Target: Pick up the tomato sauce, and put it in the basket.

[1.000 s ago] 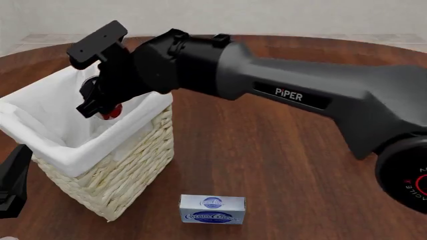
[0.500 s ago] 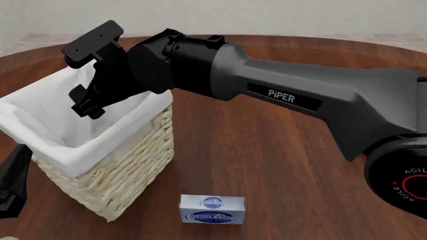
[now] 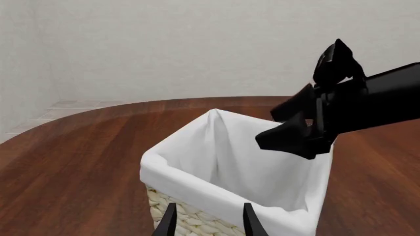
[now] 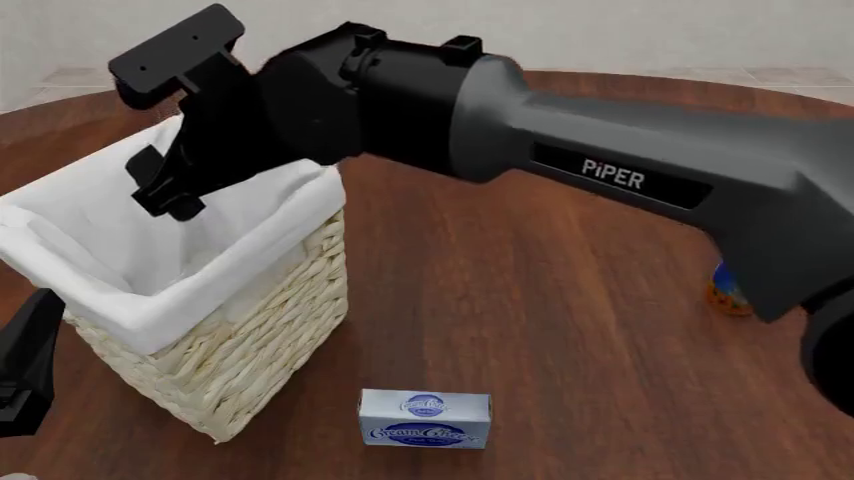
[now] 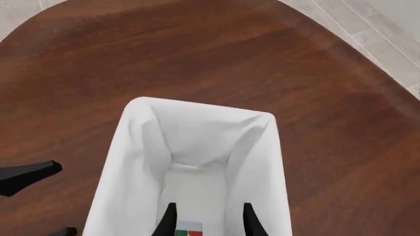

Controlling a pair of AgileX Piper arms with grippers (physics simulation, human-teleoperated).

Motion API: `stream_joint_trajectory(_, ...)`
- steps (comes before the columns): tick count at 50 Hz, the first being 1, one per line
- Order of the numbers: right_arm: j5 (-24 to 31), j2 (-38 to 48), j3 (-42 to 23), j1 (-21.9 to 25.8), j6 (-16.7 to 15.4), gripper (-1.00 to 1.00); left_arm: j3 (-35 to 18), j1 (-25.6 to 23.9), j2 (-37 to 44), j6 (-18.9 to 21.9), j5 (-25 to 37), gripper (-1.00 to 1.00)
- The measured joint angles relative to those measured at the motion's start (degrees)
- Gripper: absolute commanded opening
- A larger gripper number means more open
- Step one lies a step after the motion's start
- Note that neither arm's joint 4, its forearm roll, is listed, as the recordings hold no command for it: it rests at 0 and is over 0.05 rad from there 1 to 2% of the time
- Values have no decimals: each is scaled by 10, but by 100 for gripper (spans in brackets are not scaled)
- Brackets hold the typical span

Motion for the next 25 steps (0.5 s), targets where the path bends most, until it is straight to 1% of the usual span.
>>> stream_joint_trajectory(15, -1, -57, 38, 1, -13, 100, 0, 0, 0, 0, 0, 100)
stream_joint_trajectory(25, -19, -113, 87, 1, -15, 100, 0, 0, 0, 0, 0, 100)
